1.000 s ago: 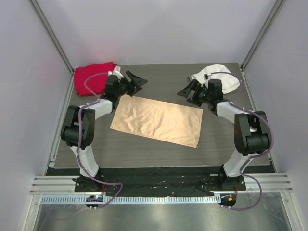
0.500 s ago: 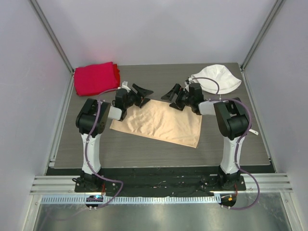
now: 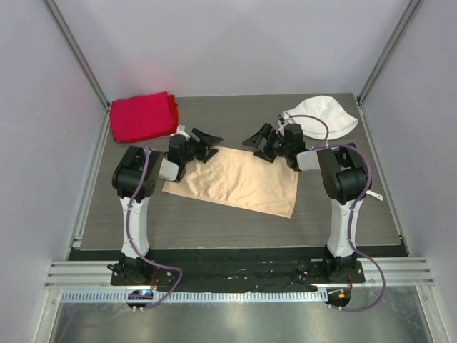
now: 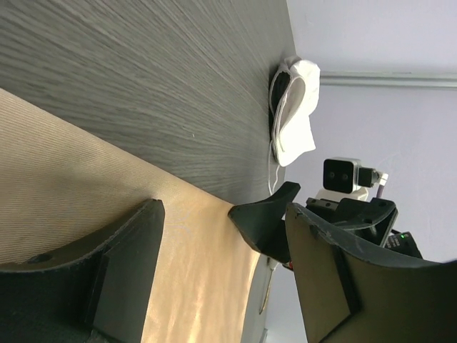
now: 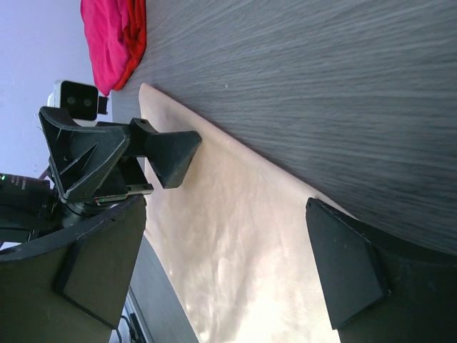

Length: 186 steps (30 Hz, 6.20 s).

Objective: Fold the napkin into a case and place the utensils inside
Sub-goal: Smooth out the rectangle-folded napkin at the center of the board, then pick up the rectangle-folded napkin from the center of the board, then fold the rectangle-folded napkin at the center of the board.

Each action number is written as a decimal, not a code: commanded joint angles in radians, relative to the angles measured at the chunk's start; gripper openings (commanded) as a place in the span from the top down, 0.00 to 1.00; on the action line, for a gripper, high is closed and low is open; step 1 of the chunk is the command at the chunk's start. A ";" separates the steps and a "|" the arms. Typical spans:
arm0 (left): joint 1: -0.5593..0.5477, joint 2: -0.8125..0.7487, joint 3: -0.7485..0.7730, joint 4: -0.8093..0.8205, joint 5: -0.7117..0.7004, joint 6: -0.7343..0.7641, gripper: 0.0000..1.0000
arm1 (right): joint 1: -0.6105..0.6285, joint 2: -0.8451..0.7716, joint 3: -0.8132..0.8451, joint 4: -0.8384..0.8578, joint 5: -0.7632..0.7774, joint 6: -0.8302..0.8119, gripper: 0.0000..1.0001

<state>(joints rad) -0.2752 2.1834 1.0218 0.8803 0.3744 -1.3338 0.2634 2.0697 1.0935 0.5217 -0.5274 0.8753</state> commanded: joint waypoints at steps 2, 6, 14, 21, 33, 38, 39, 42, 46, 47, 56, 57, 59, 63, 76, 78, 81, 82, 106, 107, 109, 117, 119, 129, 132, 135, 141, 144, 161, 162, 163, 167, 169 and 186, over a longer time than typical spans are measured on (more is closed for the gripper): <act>0.039 -0.001 -0.022 0.006 -0.020 0.035 0.27 | -0.078 0.013 -0.029 0.050 -0.011 -0.022 0.01; 0.048 -0.004 -0.031 -0.006 -0.017 0.050 0.27 | -0.141 0.018 -0.058 0.032 -0.014 -0.042 0.01; 0.027 -0.100 0.050 -0.193 -0.009 0.212 0.27 | -0.190 -0.023 -0.035 -0.139 0.024 -0.147 0.01; -0.025 -0.137 0.116 -0.175 0.031 0.130 0.27 | -0.167 -0.161 0.014 -0.241 0.055 -0.173 0.01; -0.085 0.019 0.170 -0.018 0.043 -0.013 0.29 | -0.012 -0.135 -0.037 -0.062 -0.006 -0.010 0.01; -0.084 0.058 0.166 -0.012 0.046 -0.005 0.29 | -0.007 -0.088 -0.063 -0.019 -0.019 0.005 0.02; -0.085 0.064 0.167 -0.015 0.044 -0.002 0.29 | -0.007 -0.088 -0.072 -0.020 -0.016 0.001 0.02; -0.078 0.087 0.184 -0.026 0.044 0.007 0.29 | -0.007 -0.086 -0.078 -0.041 -0.005 -0.022 0.02; -0.059 0.102 0.190 -0.027 0.041 0.010 0.29 | -0.007 -0.072 -0.101 -0.052 0.001 -0.035 0.02; -0.055 0.102 0.190 -0.027 0.040 0.013 0.29 | -0.007 -0.069 -0.107 -0.051 0.004 -0.038 0.02; 0.083 0.107 0.118 0.006 0.070 0.019 0.29 | -0.036 -0.060 -0.136 -0.045 0.000 -0.053 0.02; 0.097 0.105 0.104 0.006 0.075 0.021 0.29 | -0.039 -0.060 -0.135 -0.045 -0.002 -0.056 0.02; 0.123 0.102 0.095 0.008 0.083 0.036 0.29 | -0.050 -0.060 -0.132 -0.058 -0.003 -0.065 0.02; 0.200 0.076 0.098 -0.094 0.093 0.114 0.29 | -0.076 -0.059 -0.133 -0.065 -0.014 -0.073 0.03; 0.272 0.078 0.310 -0.492 0.103 0.364 0.27 | -0.116 -0.095 -0.164 -0.109 -0.019 -0.119 0.02; 0.271 0.076 0.352 -0.549 0.103 0.381 0.27 | -0.118 -0.105 -0.164 -0.121 -0.019 -0.127 0.03; 0.271 0.039 0.374 -0.590 0.086 0.415 0.27 | -0.118 -0.114 -0.138 -0.178 -0.011 -0.160 0.03; 0.272 0.026 0.376 -0.606 0.081 0.429 0.27 | -0.118 -0.125 -0.129 -0.193 -0.010 -0.168 0.03; -0.258 -0.873 -0.141 -1.015 -0.221 0.622 0.29 | -0.052 -0.469 0.115 -1.071 0.517 -0.398 0.16; -0.269 -0.895 -0.138 -1.037 -0.226 0.634 0.29 | -0.074 -0.489 0.080 -1.086 0.523 -0.400 0.16; -0.271 -0.916 -0.118 -1.142 -0.299 0.647 0.29 | -0.095 -0.540 0.049 -1.106 0.559 -0.404 0.18; -0.271 -0.913 -0.015 -1.255 -0.177 0.722 0.30 | -0.167 -0.589 -0.087 -1.172 0.632 -0.418 0.37; -0.271 -0.909 -0.032 -1.215 -0.164 0.711 0.30 | -0.155 -0.564 -0.095 -1.163 0.647 -0.415 0.38; -0.269 -0.890 -0.068 -1.167 -0.105 0.705 0.30 | -0.076 -0.430 -0.119 -1.098 0.736 -0.392 0.54; -0.271 -0.889 -0.071 -1.172 -0.100 0.717 0.26 | -0.058 -0.411 -0.122 -1.083 0.751 -0.383 0.55; -0.269 -0.890 -0.068 -1.179 -0.100 0.723 0.20 | -0.055 -0.389 -0.133 -1.071 0.754 -0.377 0.56; -0.269 -0.902 -0.048 -1.205 -0.117 0.743 0.17 | -0.049 -0.336 -0.191 -1.037 0.810 -0.363 0.66; -0.268 -0.909 -0.037 -1.222 -0.132 0.759 0.17 | -0.050 -0.335 -0.216 -1.026 0.831 -0.357 0.83; -0.303 -0.570 0.072 -1.011 -0.035 0.544 0.33 | -0.125 -0.714 -0.195 -1.121 0.857 -0.472 0.99; -0.315 -0.532 0.099 -0.959 -0.035 0.529 0.35 | -0.131 -0.724 -0.193 -1.124 0.853 -0.476 0.99; -0.344 -0.495 0.157 -0.934 -0.046 0.492 0.37 | -0.133 -0.740 -0.188 -1.131 0.847 -0.475 0.99; -0.398 -0.283 0.317 -0.850 -0.065 0.401 0.44 | -0.138 -0.758 -0.166 -1.141 0.813 -0.486 0.99; -0.432 -0.167 0.377 -0.840 -0.089 0.389 0.45 | -0.136 -0.758 -0.143 -1.143 0.787 -0.493 0.99; -0.389 -0.080 0.466 -0.846 -0.085 0.351 0.44 | 0.117 -0.611 0.235 -1.184 0.693 -0.427 0.99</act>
<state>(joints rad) -0.7296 2.2555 1.5558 0.0479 0.3016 -0.9726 0.3347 1.4082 1.2457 -0.6662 0.1852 0.4084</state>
